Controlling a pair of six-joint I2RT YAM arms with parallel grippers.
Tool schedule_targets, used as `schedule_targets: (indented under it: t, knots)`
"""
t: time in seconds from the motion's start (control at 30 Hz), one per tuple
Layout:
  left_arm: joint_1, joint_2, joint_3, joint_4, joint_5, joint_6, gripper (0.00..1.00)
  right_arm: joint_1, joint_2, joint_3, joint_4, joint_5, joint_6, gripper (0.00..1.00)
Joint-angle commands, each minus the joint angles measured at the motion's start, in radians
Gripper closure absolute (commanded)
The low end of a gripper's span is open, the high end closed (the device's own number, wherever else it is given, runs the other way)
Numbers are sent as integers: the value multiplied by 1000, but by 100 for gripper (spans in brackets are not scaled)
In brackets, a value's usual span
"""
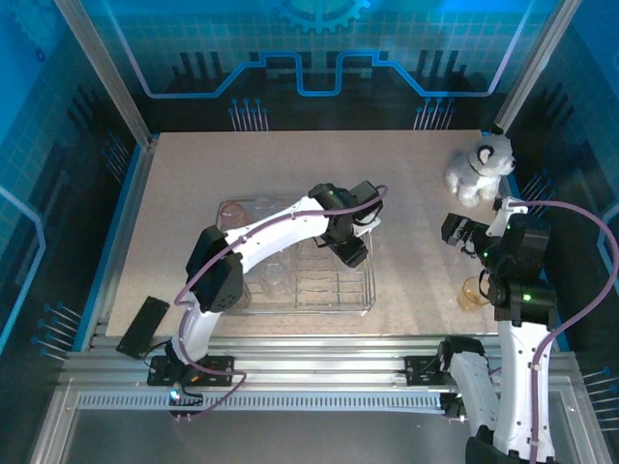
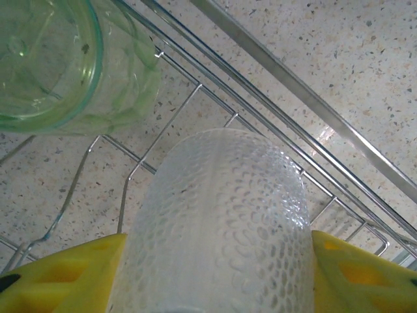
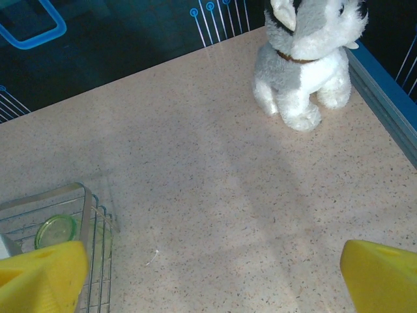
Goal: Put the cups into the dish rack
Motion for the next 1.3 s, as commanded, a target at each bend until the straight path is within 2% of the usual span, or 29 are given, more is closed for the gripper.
schedule_targets:
  t: [0.0,0.43,0.8,1.2,1.27]
  knots:
    - [-9,32,50,-40,-18,18,40,-10,-10,-12,6,4,-18,0]
    - [-12,119,124,-77,-80,22,32,-7,-18,-19,9,13,-26,0]
    - [-12,138,100,-40,-49,-8,25,-1,-22,11,-27,40,-50,0]
    - [-12,100,34,21,-72,-25,10,-1,-23,47,-77,25,-50,0]
    - [-12,66,-2,52,-92,-31,5,-2,-2,61,-102,26,-52,0]
